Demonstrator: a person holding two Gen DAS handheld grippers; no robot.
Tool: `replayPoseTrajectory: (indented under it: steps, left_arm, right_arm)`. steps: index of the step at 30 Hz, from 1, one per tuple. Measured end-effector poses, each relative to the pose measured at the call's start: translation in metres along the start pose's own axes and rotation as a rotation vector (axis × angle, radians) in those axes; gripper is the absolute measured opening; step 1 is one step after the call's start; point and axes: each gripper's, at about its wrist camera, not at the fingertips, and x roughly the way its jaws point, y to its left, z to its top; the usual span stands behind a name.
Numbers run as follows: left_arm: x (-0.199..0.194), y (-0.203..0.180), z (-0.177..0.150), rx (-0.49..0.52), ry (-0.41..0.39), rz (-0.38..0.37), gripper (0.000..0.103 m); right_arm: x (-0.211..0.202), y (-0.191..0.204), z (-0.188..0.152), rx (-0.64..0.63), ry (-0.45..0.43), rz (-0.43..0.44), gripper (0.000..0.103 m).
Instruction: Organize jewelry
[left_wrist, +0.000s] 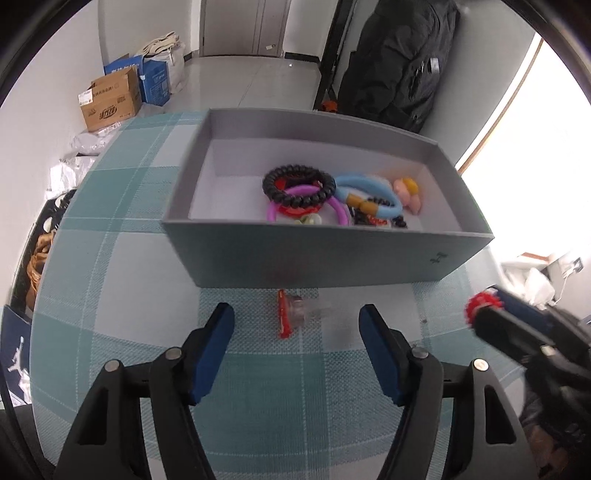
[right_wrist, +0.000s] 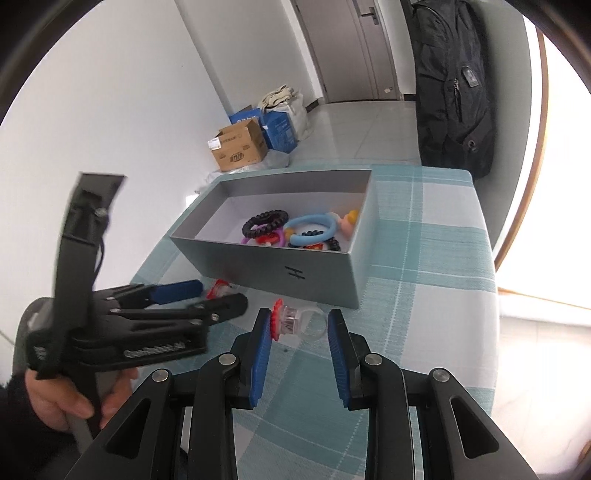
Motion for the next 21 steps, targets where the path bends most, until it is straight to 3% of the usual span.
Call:
replayPoseTrajectory:
  steps: [3, 6, 7, 8, 21]
  left_arm:
    - [-0.001, -0.007, -0.001, 0.026, -0.011, 0.023, 0.055]
    - [-0.002, -0.014, -0.004, 0.054, -0.022, 0.080, 0.039]
    - [-0.003, -0.015, -0.005, 0.068, -0.030, 0.096, 0.028]
    - [-0.004, -0.016, -0.007, 0.074, -0.035, 0.092, 0.025]
    - [-0.018, -0.020, -0.011, 0.069, -0.040, 0.027, 0.025]
  right_arm:
    - [-0.006, -0.008, -0.001, 0.021, -0.005, 0.002, 0.029]
    - [-0.010, -0.014, -0.002, 0.038, -0.009, 0.003, 0.029]
    - [-0.011, -0.015, -0.003, 0.042, -0.010, 0.005, 0.029]
    - [-0.012, -0.015, -0.003, 0.042, -0.012, 0.005, 0.029]
    - [-0.011, -0.006, -0.002, 0.023, -0.014, 0.014, 0.029]
